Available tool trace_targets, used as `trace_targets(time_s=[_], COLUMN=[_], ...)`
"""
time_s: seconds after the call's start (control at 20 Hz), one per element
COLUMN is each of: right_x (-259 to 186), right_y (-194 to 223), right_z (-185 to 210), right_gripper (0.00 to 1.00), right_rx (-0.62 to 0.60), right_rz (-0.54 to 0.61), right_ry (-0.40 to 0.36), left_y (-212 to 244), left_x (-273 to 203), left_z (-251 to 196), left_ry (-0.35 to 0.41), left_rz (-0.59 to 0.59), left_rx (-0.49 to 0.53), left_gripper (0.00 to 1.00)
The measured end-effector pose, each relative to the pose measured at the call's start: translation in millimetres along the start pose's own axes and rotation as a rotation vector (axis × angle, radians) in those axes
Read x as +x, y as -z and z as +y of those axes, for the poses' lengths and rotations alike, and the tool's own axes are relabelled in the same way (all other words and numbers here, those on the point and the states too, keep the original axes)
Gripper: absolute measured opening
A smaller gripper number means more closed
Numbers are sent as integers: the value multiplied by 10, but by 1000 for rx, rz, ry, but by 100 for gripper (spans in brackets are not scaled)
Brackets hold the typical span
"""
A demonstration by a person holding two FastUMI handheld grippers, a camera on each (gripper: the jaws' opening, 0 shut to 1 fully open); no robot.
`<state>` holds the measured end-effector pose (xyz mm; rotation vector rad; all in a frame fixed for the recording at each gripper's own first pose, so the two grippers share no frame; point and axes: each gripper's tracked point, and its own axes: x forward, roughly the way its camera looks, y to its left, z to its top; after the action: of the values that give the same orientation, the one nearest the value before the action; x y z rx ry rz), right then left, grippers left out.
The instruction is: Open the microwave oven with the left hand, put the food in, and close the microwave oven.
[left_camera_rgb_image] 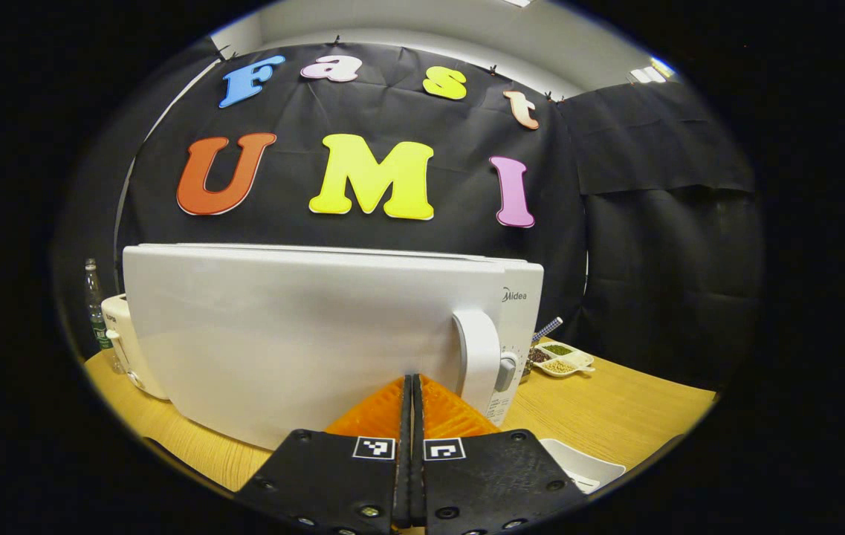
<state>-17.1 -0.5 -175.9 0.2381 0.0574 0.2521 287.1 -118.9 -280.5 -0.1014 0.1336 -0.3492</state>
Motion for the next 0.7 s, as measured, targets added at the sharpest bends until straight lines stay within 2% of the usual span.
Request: trace_targets(time_s=[0.2,0.3,0.4,0.45,0.5,0.55,0.7], right_x=[190,286,389,436,476,503,535], right_y=[97,152,230,283,339,396,454], right_z=[-116,-142,-164,-177,-208,-247,-281], right_gripper=[100,100,100,100,100,100,100], right_rx=[14,20,37,47,56,65,81], right_rz=[14,20,30,42,54,67,90], right_ry=[-1,-9,-23,-26,-24,-14,3], left_y=[40,-54,-104,-18,-82,-29,-51], left_x=[170,195,291,269,284,304,290], left_z=[26,-30,39,29,11,22,9], left_ry=[-23,4,-37,-45,-57,-58,-56], left_rz=[14,-12,-27,27,9,52,64], left_rx=[7,16,30,0,-18,-39,-85], left_gripper=[0,1,1,1,2,1,1])
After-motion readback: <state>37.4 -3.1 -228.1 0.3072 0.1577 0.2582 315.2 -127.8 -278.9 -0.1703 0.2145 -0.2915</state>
